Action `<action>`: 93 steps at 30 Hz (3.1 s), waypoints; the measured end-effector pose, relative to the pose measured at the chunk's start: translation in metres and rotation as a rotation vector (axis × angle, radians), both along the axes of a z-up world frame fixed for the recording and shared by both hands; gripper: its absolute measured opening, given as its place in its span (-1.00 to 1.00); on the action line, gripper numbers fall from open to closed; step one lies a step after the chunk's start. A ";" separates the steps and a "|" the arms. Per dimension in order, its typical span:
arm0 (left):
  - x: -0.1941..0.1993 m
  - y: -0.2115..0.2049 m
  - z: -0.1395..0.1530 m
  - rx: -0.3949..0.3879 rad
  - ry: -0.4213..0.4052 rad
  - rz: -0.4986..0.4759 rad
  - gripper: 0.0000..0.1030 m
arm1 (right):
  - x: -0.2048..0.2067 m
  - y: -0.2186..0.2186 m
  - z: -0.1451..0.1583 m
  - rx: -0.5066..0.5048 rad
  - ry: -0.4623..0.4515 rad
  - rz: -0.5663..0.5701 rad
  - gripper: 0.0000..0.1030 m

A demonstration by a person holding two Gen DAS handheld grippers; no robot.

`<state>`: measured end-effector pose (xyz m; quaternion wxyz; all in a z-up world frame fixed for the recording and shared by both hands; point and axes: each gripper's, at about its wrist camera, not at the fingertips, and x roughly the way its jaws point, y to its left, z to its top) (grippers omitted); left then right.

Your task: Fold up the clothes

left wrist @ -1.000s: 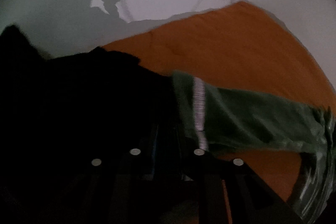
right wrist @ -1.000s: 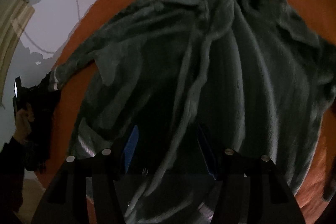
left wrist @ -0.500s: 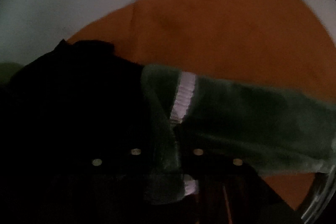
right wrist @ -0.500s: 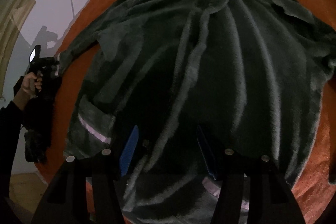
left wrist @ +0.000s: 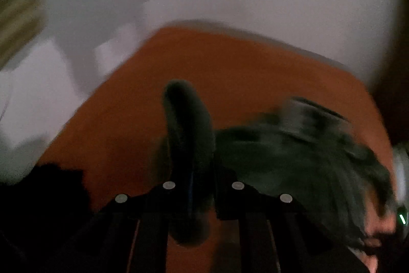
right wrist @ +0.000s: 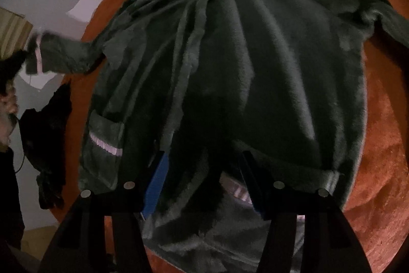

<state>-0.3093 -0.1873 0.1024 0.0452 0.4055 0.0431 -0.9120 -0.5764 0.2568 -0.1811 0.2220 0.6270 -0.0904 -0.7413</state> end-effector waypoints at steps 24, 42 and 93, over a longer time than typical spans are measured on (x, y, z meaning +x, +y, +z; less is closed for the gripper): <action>-0.007 0.004 -0.029 0.299 -0.056 0.107 0.09 | -0.092 -0.089 -0.016 -0.476 0.007 -0.014 0.11; -0.037 -0.035 -0.076 0.125 -0.189 0.164 0.10 | -0.103 -0.087 0.032 -0.455 0.052 -0.183 -0.87; -0.201 -0.028 -0.199 0.058 -0.241 0.115 -0.86 | 0.003 0.106 -0.050 -0.250 -0.060 -0.284 0.00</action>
